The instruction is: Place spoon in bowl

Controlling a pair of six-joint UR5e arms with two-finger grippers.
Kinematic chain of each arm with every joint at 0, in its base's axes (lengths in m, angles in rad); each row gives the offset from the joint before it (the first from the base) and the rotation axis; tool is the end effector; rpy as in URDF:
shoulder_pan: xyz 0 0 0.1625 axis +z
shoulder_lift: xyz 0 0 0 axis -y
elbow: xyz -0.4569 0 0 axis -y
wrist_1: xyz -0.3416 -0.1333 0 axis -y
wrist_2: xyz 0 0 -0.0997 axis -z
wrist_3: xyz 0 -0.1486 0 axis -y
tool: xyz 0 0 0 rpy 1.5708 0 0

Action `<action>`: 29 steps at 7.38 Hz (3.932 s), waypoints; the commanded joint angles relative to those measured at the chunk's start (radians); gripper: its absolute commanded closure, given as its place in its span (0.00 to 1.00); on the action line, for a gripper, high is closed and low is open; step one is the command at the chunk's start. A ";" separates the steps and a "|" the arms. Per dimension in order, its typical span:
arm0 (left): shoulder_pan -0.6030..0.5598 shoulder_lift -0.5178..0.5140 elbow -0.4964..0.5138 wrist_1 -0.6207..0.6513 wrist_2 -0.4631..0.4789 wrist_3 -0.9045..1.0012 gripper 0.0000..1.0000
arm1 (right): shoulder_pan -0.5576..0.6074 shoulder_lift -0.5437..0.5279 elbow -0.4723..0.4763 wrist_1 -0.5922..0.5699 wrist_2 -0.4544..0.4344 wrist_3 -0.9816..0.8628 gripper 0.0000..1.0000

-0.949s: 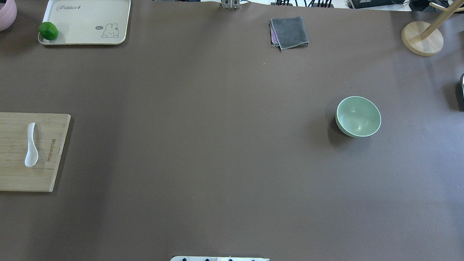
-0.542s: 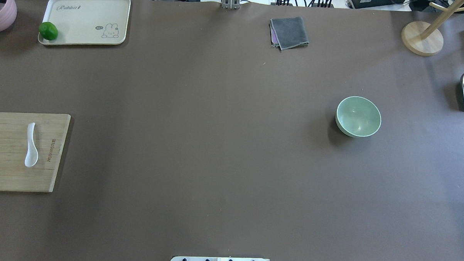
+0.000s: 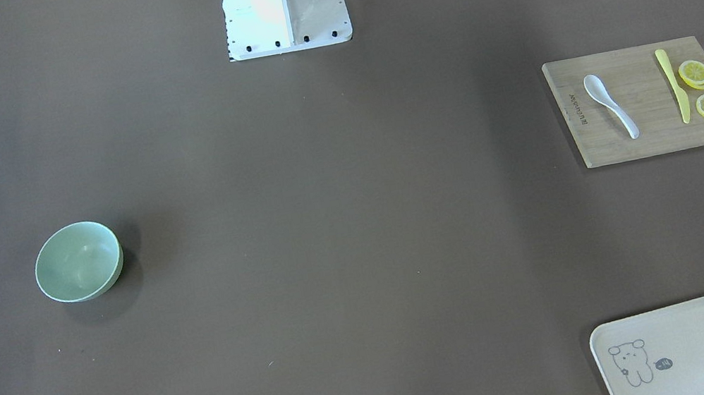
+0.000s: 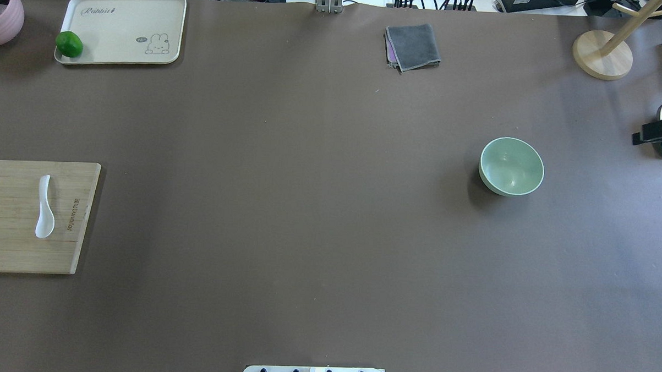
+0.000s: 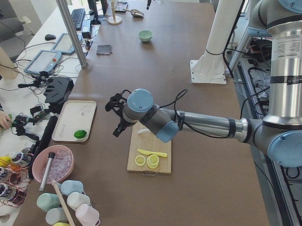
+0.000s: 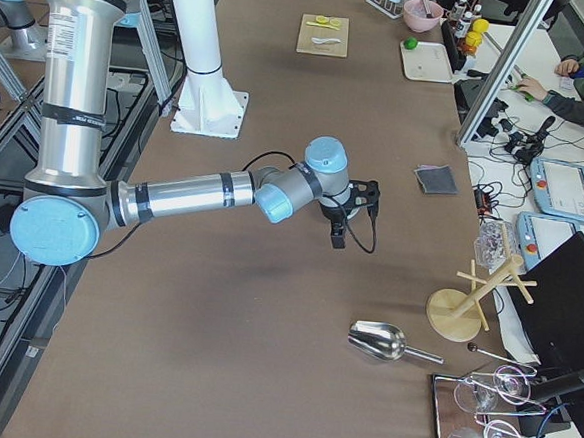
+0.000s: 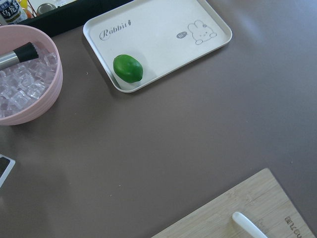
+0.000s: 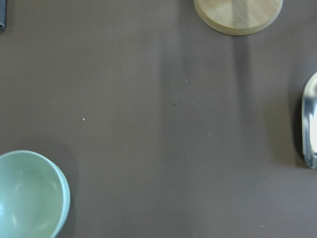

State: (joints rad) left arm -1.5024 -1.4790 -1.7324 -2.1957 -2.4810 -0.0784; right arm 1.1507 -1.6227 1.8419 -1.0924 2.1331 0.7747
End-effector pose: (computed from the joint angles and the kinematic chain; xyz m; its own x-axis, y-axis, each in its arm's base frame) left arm 0.0137 -0.4339 0.5999 0.5799 0.4845 -0.6549 -0.0071 0.8069 0.5907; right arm -0.1410 -0.4483 0.5768 0.6709 0.0194 0.7413 -0.2193 0.9602 0.1733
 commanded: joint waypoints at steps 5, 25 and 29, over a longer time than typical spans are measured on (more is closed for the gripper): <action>0.022 0.015 0.008 -0.027 -0.006 -0.011 0.01 | -0.379 0.101 -0.211 0.340 -0.369 0.540 0.17; 0.048 0.032 0.008 -0.049 -0.006 -0.012 0.02 | -0.842 0.682 -0.183 -0.287 -0.820 1.051 0.45; 0.126 0.045 0.010 -0.176 -0.004 -0.284 0.01 | -0.731 0.686 -0.072 -0.447 -0.726 0.944 0.00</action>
State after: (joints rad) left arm -1.4188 -1.4388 -1.7234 -2.3286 -2.4941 -0.2339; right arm 0.3602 -0.9220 1.7057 -1.4878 1.3192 1.7816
